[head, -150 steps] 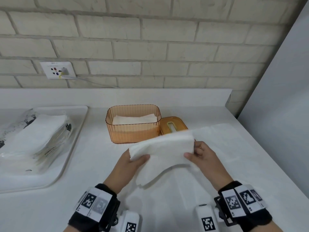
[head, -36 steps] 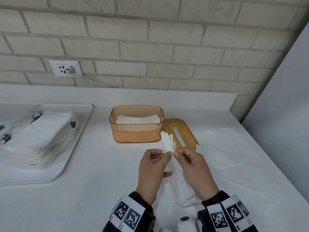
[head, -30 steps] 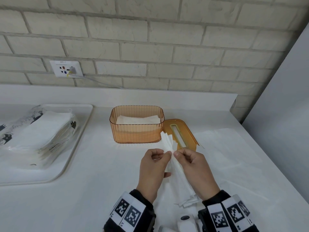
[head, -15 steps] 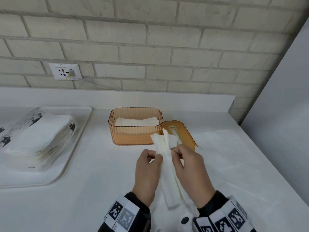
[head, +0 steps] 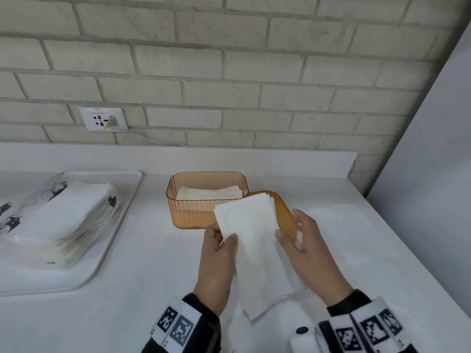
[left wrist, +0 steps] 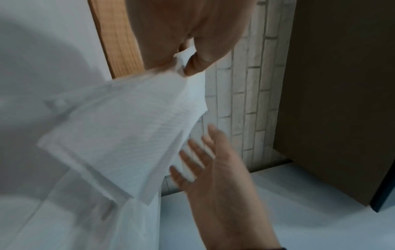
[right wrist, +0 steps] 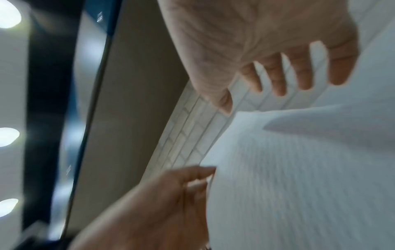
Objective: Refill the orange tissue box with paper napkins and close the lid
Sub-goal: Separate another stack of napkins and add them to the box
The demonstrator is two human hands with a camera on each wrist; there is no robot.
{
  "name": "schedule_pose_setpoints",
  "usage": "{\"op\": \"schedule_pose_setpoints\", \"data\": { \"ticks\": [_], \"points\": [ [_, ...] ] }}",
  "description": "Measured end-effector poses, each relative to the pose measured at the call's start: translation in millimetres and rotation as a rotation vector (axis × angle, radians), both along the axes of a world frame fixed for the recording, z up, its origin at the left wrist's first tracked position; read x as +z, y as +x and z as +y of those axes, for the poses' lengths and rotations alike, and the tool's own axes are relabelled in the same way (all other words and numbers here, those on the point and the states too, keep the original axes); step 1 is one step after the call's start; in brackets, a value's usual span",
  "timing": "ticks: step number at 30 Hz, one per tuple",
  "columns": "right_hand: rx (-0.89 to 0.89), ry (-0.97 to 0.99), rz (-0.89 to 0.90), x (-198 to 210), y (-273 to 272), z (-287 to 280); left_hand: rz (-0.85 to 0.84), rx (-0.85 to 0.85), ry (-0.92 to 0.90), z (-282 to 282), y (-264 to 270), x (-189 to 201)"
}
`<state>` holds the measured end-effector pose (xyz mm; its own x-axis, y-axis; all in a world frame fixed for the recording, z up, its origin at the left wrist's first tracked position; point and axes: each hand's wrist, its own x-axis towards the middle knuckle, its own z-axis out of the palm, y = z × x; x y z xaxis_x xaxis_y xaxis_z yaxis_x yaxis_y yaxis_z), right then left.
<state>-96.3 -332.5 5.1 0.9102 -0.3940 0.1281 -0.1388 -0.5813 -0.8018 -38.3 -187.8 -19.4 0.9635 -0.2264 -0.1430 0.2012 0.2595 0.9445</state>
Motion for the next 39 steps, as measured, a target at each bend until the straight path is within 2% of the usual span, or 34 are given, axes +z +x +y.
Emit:
{"op": "schedule_pose_setpoints", "data": {
  "ticks": [2,3,5,7,10,12,16,19,22,24,28,30,33,37,39],
  "points": [
    [0.057,0.295,0.227,4,1,-7,-0.029,-0.026,0.005,0,1,3],
    [0.117,0.406,0.277,4,2,-6,-0.047,-0.05,0.007,-3,0,5],
    [0.211,0.512,0.277,2,4,1,-0.089,-0.087,0.051,-8,-4,10],
    [0.257,0.478,0.241,1,8,5,-0.131,-0.097,0.083,-10,-4,13],
    [0.207,0.486,0.2,2,11,-3,-0.122,-0.08,0.036,-4,3,19],
    [0.202,0.637,0.233,-6,10,-12,-0.089,-0.071,-0.052,1,10,23],
    [0.275,1.117,0.333,-30,2,-6,-0.044,0.002,-0.272,0,17,26],
    [0.297,1.31,0.205,-34,4,1,-0.038,0.032,-0.321,-1,15,20],
    [0.219,1.293,0.041,-25,8,-10,0.023,0.032,-0.315,16,20,10],
    [0.195,1.258,0.017,-19,9,-21,0.064,-0.041,-0.268,34,28,4],
    [0.22,1.124,0.162,-15,8,-22,0.099,-0.32,0.011,50,28,0],
    [0.213,1.067,0.224,-14,10,-20,0.107,-0.314,0.055,51,27,-2],
    [0.166,1.039,0.207,-11,14,-25,0.15,-0.245,0.028,55,30,-1],
    [0.214,0.94,0.245,-9,18,-22,0.14,-0.342,0.103,56,28,1],
    [0.241,0.838,0.202,-6,22,-22,0.099,-0.359,0.143,56,31,3]
  ]
}}
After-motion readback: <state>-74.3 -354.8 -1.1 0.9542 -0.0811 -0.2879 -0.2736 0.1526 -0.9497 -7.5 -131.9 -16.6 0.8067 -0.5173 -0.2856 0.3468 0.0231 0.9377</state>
